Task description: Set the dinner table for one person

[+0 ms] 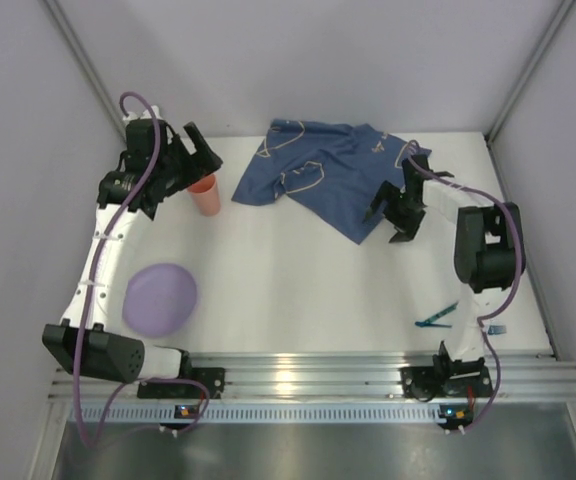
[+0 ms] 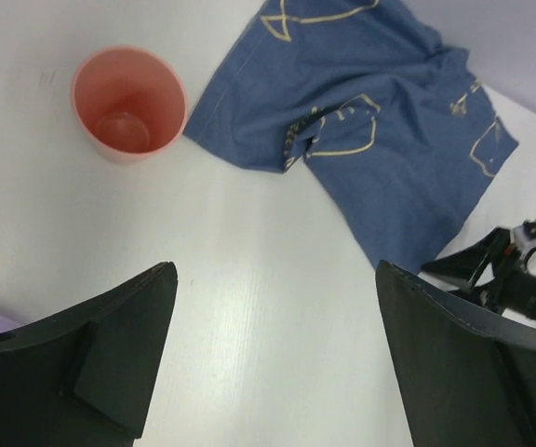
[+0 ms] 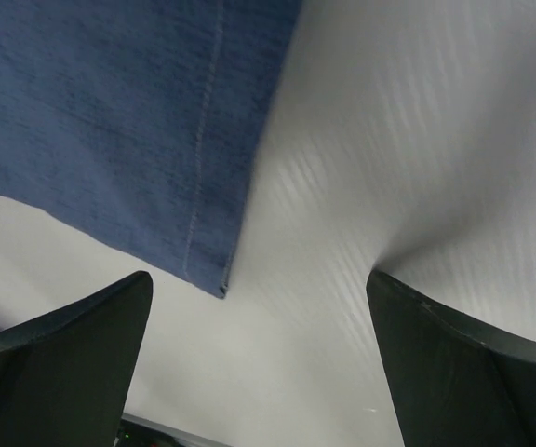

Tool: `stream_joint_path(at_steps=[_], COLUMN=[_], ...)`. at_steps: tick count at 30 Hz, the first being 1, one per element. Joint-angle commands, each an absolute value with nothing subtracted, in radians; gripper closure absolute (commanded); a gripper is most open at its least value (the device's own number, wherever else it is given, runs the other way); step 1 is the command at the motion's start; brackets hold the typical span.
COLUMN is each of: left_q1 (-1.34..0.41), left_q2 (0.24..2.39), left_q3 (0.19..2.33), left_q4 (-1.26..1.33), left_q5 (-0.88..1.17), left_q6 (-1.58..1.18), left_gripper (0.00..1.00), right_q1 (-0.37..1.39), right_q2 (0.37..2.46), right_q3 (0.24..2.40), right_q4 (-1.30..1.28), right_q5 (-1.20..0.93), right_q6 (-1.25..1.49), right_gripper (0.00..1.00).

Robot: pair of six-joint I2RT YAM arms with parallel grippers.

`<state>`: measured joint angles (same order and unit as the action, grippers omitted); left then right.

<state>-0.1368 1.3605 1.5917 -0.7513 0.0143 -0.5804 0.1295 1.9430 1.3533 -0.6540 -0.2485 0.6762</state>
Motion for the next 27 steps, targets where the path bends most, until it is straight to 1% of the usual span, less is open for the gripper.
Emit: stream_joint_path(at_steps=[1,2,5,8,9,11,12,13,15,16,18,19,20,21,22,23,24,27], left_q1=[-0.138,-0.138,-0.138,-0.143,-0.146,-0.150,-0.153,-0.169,-0.192,-0.227,-0.262,-0.296,-0.313,-0.327,-0.357,-0.373,-0.400,-0.436], left_q2=[1.351,1.353,1.367,1.388,1.393,1.410,1.417,1.434,1.456,1.483,1.515,1.552,1.574,1.595,1.647,1.675,1.737,1.839], left_q3=[1.539,1.534,1.531,1.543,1.548,1.551,1.555,1.558,1.572,1.580,1.604,1.612,1.627,1.635,1.646,1.661,1.693,1.770], left_q4=[-0.738,-0.729,-0.701,-0.678,-0.673,-0.657,-0.652,-0.643,-0.634,-0.634,-0.632,-0.627,-0.618,-0.612,-0.609,-0.609,-0.607,-0.609], left_q5=[0.020,0.023,0.051,0.080,0.081,0.089,0.089,0.089,0.078,0.065,0.034,0.028,0.019,0.014,0.011,0.009,0.005,-0.043], left_q6=[-0.561,-0.561,-0.568,-0.575,-0.577,-0.577,-0.578,-0.578,-0.568,-0.560,-0.551,-0.549,-0.549,-0.545,-0.543,-0.540,-0.529,-0.506], left_gripper=[0.07,0.08,0.09,0.10,0.11,0.11,0.11,0.11,0.11,0.11,0.11,0.11,0.11,0.11,0.12,0.12,0.13,0.13], right_q1=[0.178,0.190,0.236,0.249,0.247,0.233,0.227,0.209,0.184,0.148,0.094,0.025,-0.015,-0.058,-0.111,-0.129,-0.141,-0.138], right_q2=[2.019,2.054,2.117,2.152,2.157,2.142,2.129,2.097,2.056,2.011,1.952,1.887,1.859,1.835,1.803,1.793,1.789,1.764], right_q3=[1.460,1.476,1.519,1.529,1.532,1.520,1.513,1.499,1.477,1.471,1.406,1.375,1.346,1.306,1.295,1.292,1.308,1.341], right_q4=[-0.560,-0.560,-0.546,-0.528,-0.526,-0.532,-0.549,-0.572,-0.679,-0.734,-0.839,-0.850,-0.854,-0.856,-0.856,-0.861,-0.871,-0.896], right_q5=[-0.253,-0.258,-0.267,-0.290,-0.293,-0.288,-0.281,-0.249,-0.189,-0.093,-0.008,0.036,0.044,0.048,0.037,0.031,0.029,0.015], right_q6=[0.712,0.719,0.742,0.781,0.782,0.779,0.772,0.749,0.721,0.697,0.677,0.660,0.654,0.647,0.629,0.617,0.606,0.583], right_gripper=[0.00,0.00,0.08,0.27,0.53,0.77,1.00,1.00,1.00,1.00,1.00,1.00,0.94,0.75,0.50,0.28,0.01,0.00])
